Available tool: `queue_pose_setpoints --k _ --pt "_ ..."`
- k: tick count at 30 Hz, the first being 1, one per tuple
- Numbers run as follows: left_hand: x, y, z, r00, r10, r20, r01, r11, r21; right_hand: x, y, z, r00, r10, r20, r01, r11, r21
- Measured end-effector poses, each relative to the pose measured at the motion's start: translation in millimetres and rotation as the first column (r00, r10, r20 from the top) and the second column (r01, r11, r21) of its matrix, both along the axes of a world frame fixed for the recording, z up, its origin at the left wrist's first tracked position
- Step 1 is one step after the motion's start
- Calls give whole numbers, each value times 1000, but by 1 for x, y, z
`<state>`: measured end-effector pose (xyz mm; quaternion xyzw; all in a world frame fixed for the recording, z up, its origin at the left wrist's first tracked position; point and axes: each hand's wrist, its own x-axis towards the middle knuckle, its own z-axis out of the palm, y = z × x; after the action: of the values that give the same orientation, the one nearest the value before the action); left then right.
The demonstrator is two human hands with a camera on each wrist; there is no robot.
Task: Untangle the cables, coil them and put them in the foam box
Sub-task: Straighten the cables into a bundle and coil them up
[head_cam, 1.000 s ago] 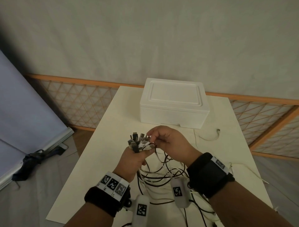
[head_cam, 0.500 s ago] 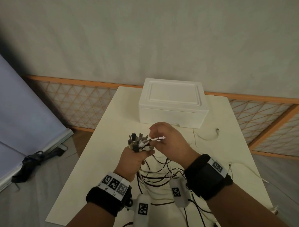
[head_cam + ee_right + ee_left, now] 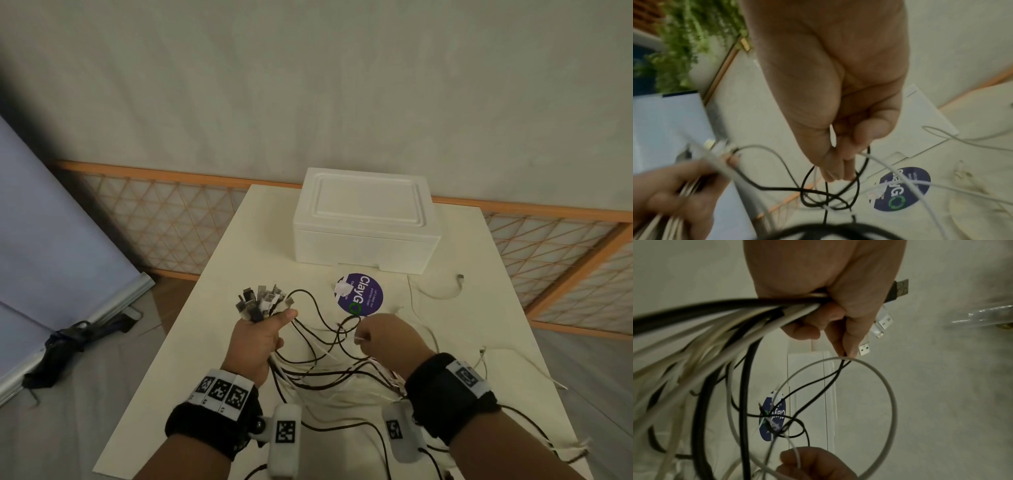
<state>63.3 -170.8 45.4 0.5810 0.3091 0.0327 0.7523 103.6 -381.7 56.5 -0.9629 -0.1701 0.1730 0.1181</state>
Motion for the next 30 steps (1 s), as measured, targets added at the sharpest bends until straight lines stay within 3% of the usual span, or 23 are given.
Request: queue_pose_setpoints --k 6,11,14,20,26,30 --pt "4 -2 1 997 -76 -2 76 996 43 10 -3 20 1000 -7 28 2 982 187" --pt "4 30 -16 992 31 -124 -28 999 29 27 -39 36 954 -283 100 224 893 391" --pt "-1 49 -30 978 92 -187 -97 995 -19 35 -74 39 867 -490 91 375 763 526" --pt "-7 56 -41 956 194 -220 -208 977 -42 38 -118 44 712 -700 61 511 576 638" --pt "-12 66 -45 923 268 -275 -283 959 -15 41 -153 45 511 -856 78 553 397 732" --pt "-16 74 -51 896 315 -314 -326 945 18 44 -178 41 334 -943 -9 532 181 827"
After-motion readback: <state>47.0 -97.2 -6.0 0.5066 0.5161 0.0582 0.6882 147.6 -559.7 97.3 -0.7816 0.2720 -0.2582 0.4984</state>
